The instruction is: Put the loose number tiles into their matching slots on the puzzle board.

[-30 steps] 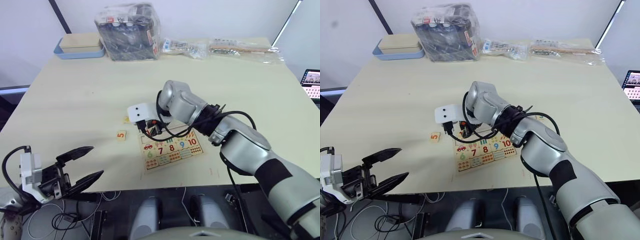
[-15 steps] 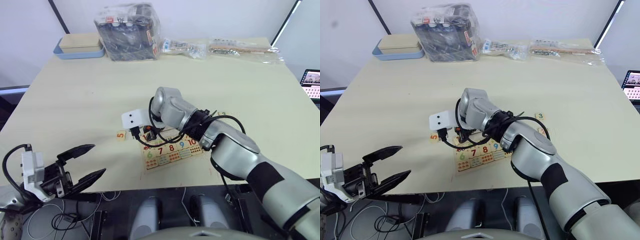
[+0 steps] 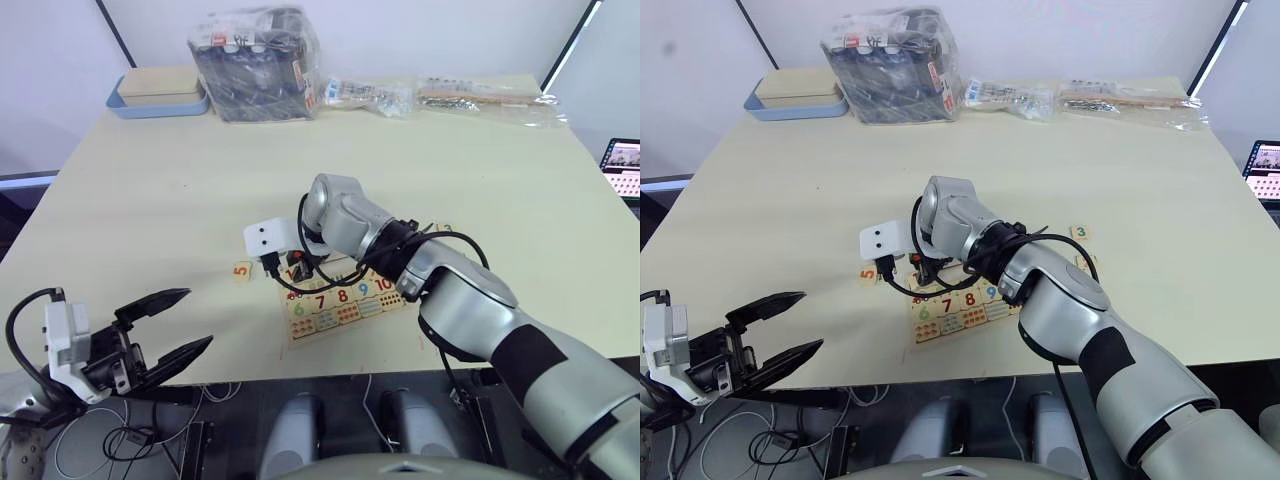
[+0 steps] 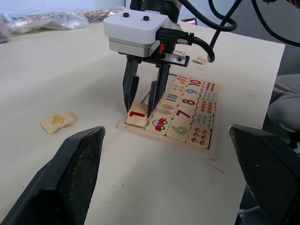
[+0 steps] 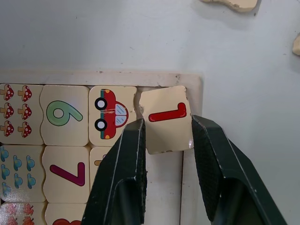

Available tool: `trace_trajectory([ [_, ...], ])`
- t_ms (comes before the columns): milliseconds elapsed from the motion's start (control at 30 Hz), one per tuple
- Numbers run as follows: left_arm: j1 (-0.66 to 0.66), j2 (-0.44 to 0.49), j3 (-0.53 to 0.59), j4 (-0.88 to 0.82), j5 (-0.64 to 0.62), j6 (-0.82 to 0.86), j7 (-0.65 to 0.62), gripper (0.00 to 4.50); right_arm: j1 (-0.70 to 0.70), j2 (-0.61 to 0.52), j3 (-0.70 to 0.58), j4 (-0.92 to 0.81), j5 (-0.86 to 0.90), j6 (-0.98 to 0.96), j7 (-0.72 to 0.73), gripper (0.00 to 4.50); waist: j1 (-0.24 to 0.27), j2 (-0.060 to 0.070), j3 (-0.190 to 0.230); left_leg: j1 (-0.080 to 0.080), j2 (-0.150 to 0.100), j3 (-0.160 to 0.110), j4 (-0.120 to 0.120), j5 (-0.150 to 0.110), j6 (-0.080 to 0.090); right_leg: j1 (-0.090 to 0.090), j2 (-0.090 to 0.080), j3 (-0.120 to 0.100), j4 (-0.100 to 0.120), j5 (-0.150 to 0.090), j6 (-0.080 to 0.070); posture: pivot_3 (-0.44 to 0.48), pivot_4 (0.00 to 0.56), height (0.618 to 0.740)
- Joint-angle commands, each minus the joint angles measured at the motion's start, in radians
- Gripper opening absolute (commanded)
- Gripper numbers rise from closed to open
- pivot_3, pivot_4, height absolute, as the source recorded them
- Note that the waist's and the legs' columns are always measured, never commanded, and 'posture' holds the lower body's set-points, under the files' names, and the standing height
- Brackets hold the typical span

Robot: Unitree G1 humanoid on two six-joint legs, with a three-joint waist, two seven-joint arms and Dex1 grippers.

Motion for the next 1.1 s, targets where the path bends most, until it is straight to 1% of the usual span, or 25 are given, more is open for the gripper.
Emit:
trace_trajectory([
  [33,0.002,0.013,0.028,-0.016,-0.008,-0.004,-0.001,4.5,-0.008,0.007,-0.019,-0.028,-0.006,-0.001,0.01,0.86,0.0,0.0,0.0,0.0,0.0,0.0,0.0,0.0,0.0,0.0,0.0,0.0,0.0,0.0,0.0,0.0,0.15,0.74],
  [800,-0.005,0.013,0.021,-0.006,-0.003,-0.006,-0.007,4.5,0.006,0.013,-0.026,-0.033,-0.014,-0.002,0.018,0.86,0.0,0.0,0.0,0.0,0.0,0.0,0.0,0.0,0.0,0.0,0.0,0.0,0.0,0.0,0.0,0.0,0.15,0.74],
  [833,-0.006,0.013,0.021,-0.005,-0.002,-0.006,-0.007,4.5,0.006,0.013,-0.026,-0.033,-0.014,-0.003,0.018,1.36,0.0,0.0,0.0,0.0,0.0,0.0,0.0,0.0,0.0,0.0,0.0,0.0,0.0,0.0,0.0,0.0,0.15,0.74],
  [867,-0.007,0.013,0.021,-0.002,-0.002,-0.007,-0.008,4.5,0.006,0.013,-0.027,-0.033,-0.014,-0.004,0.017,1.95,0.0,0.0,0.0,0.0,0.0,0.0,0.0,0.0,0.0,0.0,0.0,0.0,0.0,0.0,0.0,0.0,0.15,0.74],
  [900,-0.008,0.013,0.021,0.0,-0.001,-0.008,-0.009,4.5,0.006,0.013,-0.028,-0.032,-0.013,-0.005,0.016,2.34,0.0,0.0,0.0,0.0,0.0,0.0,0.0,0.0,0.0,0.0,0.0,0.0,0.0,0.0,0.0,0.0,0.15,0.74],
  [933,-0.008,0.013,0.021,0.001,0.0,-0.008,-0.009,4.5,0.005,0.013,-0.03,-0.032,-0.012,-0.005,0.016,2.84,0.0,0.0,0.0,0.0,0.0,0.0,0.0,0.0,0.0,0.0,0.0,0.0,0.0,0.0,0.0,0.0,0.15,0.74],
  [967,-0.009,0.013,0.021,0.002,0.0,-0.009,-0.01,4.5,0.005,0.013,-0.031,-0.033,-0.011,-0.006,0.016,3.5,0.0,0.0,0.0,0.0,0.0,0.0,0.0,0.0,0.0,0.0,0.0,0.0,0.0,0.0,0.0,0.0,0.15,0.74],
  [1000,-0.01,0.013,0.02,0.003,0.001,-0.009,-0.01,4.5,0.005,0.013,-0.032,-0.033,-0.01,-0.006,0.016,3.83,0.0,0.0,0.0,0.0,0.0,0.0,0.0,0.0,0.0,0.0,0.0,0.0,0.0,0.0,0.0,0.0,0.15,0.74],
  [1033,-0.01,0.013,0.021,0.005,0.001,-0.01,-0.011,4.5,0.005,0.013,-0.033,-0.035,-0.01,-0.005,0.016,4.41,0.0,0.0,0.0,0.0,0.0,0.0,0.0,0.0,0.0,0.0,0.0,0.0,0.0,0.0,0.0,0.0,0.15,0.74],
  [1100,-0.01,0.012,0.022,0.008,0.002,-0.012,-0.014,4.5,0.004,0.013,-0.048,-0.039,-0.004,-0.007,0.001,4.47,0.0,0.0,0.0,0.0,0.0,0.0,0.0,0.0,0.0,0.0,0.0,0.0,0.0,0.0,0.0,0.0,0.15,0.74],
])
